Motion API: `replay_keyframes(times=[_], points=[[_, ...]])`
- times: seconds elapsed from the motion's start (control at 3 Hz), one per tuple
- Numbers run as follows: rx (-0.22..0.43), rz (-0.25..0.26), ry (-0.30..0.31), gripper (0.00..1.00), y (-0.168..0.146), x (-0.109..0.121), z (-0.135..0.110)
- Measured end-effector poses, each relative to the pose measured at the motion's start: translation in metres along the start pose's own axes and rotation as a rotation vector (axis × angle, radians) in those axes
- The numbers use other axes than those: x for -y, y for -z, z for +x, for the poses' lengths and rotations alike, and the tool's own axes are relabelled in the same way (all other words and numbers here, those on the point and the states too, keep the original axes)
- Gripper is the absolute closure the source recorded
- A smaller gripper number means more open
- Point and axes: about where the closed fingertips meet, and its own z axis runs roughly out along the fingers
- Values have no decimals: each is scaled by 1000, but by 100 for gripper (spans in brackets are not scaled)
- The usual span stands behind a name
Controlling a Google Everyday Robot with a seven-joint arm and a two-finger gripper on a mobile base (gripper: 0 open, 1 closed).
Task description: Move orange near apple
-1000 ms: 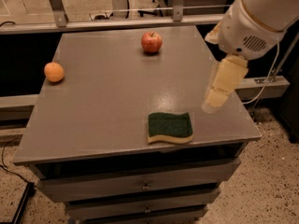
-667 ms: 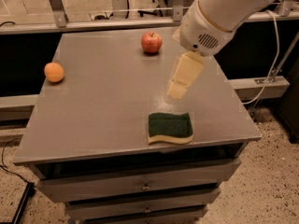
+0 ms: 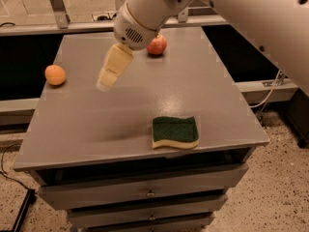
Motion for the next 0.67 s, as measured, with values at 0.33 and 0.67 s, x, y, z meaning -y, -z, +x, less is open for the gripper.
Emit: replay_keyframes(times=[0.33, 0.67], points=[[0, 0, 0, 0, 0, 0, 0], [55, -6, 4, 0, -10, 0, -10]])
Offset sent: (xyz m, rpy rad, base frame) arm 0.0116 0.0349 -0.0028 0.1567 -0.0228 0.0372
